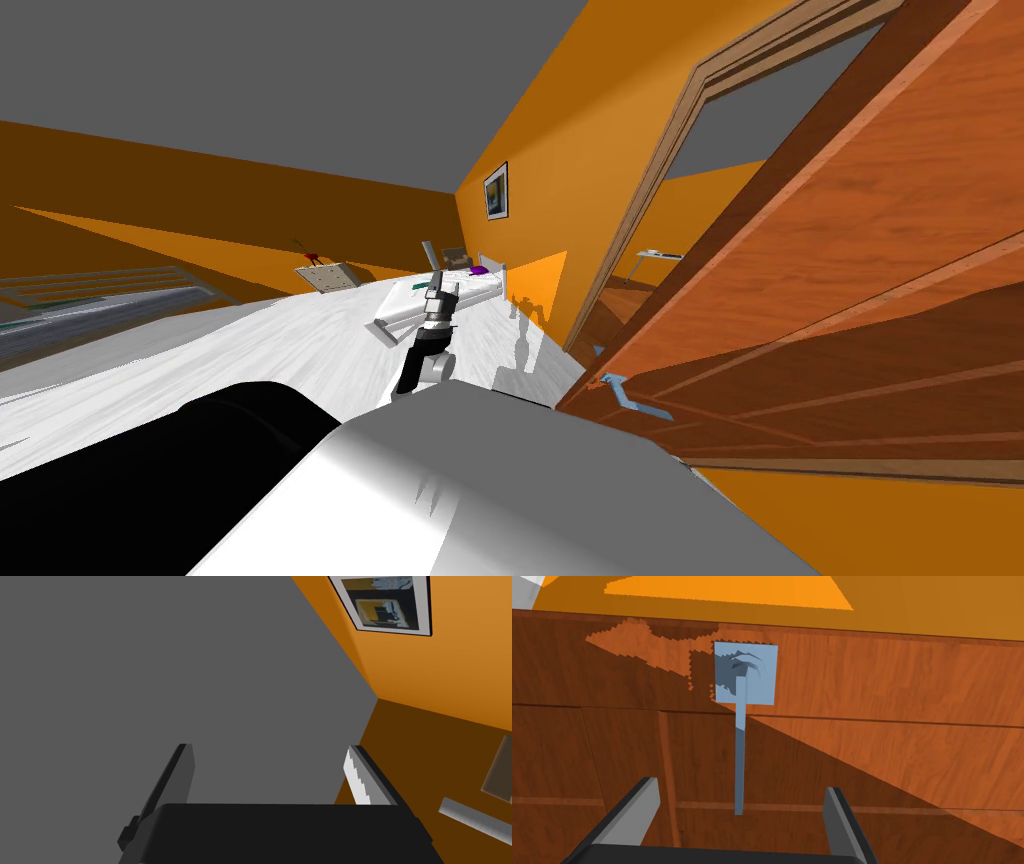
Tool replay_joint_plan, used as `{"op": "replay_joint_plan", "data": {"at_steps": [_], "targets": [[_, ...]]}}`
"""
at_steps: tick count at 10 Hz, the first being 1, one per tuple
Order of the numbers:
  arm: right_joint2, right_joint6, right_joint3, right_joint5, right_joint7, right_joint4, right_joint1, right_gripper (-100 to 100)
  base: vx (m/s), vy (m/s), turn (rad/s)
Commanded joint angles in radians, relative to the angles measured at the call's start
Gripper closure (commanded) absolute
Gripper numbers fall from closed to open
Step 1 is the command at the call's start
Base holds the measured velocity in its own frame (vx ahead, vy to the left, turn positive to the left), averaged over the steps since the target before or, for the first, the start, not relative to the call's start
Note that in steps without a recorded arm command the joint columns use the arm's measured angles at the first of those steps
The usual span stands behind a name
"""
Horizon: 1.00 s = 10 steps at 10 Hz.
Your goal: Pull the door open
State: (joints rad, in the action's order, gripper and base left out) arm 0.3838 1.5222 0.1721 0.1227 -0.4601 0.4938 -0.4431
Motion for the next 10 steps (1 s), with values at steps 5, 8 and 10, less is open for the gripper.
{"op": "replay_joint_plan", "data": {"at_steps": [5, 8, 10], "targets": [[0.004, -0.031, 0.006, -0.016, -0.003, -0.018, 0.051, -100, 0.189, 0.011, 0.045], [0.004, -0.031, 0.006, -0.016, -0.003, -0.018, 0.051, 100, -0.022, -0.003, 0.003], [0.004, -0.031, 0.006, -0.016, -0.003, -0.018, 0.051, 100, -0.010, -0.001, -0.004]]}}
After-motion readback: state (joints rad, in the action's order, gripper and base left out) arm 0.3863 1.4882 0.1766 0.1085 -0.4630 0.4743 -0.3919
